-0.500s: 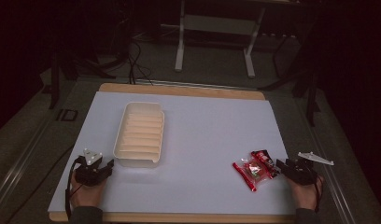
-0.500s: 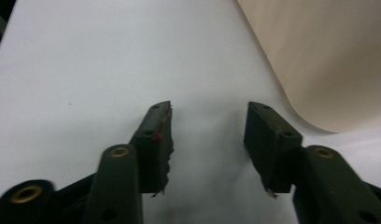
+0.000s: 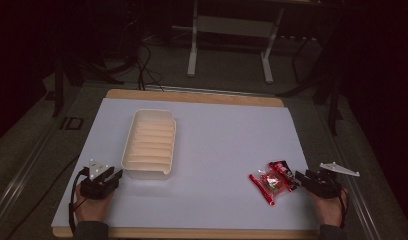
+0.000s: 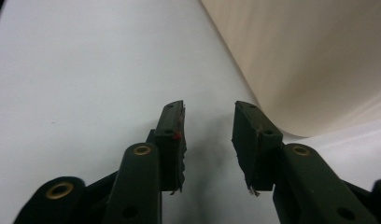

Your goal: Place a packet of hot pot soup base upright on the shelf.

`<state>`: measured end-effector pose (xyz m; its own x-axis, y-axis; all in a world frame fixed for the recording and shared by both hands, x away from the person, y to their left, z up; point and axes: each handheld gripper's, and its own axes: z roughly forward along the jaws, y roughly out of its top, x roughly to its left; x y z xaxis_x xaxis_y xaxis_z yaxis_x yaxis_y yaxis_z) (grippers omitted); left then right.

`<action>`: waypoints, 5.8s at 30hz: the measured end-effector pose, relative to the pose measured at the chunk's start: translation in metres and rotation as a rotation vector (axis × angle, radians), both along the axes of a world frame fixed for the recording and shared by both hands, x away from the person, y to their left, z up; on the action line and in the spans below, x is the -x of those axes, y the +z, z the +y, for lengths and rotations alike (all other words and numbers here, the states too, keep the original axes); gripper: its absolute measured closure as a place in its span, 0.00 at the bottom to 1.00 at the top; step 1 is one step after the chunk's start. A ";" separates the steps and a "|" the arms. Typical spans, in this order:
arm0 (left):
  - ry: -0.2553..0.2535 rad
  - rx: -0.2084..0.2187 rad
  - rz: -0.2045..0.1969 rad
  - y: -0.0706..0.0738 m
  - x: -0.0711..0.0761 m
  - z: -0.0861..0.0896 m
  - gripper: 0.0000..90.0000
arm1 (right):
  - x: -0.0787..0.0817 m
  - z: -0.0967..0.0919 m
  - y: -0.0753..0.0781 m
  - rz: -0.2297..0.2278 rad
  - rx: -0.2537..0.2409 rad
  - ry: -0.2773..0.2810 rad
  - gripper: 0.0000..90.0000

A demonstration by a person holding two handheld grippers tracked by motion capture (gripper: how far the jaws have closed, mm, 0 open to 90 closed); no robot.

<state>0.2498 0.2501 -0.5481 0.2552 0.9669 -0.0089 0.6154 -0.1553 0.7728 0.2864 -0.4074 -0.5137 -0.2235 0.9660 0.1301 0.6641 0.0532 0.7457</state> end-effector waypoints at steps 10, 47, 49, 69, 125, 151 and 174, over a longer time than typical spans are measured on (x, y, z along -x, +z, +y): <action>0.002 -0.009 0.003 0.000 0.000 0.002 0.71 | -0.004 0.011 0.001 -0.009 -0.097 0.038 0.57; 0.012 -0.013 0.000 -0.001 -0.001 0.003 0.69 | -0.042 0.005 -0.015 0.294 -0.174 0.201 0.73; 0.011 -0.014 0.000 -0.001 -0.001 0.003 0.69 | -0.042 0.006 -0.014 0.309 -0.169 0.227 0.83; 0.010 0.000 0.006 -0.001 -0.002 0.005 0.68 | -0.039 0.017 0.013 0.258 -0.093 0.299 0.97; 0.018 0.004 0.004 -0.001 -0.001 0.006 0.67 | -0.044 0.066 0.079 0.094 0.020 0.484 0.98; 0.017 0.000 0.002 -0.001 -0.001 0.005 0.66 | -0.048 0.096 0.085 0.058 0.046 0.548 0.98; 0.015 -0.005 0.005 -0.001 -0.001 0.004 0.66 | -0.054 0.131 0.086 0.030 0.026 0.622 0.98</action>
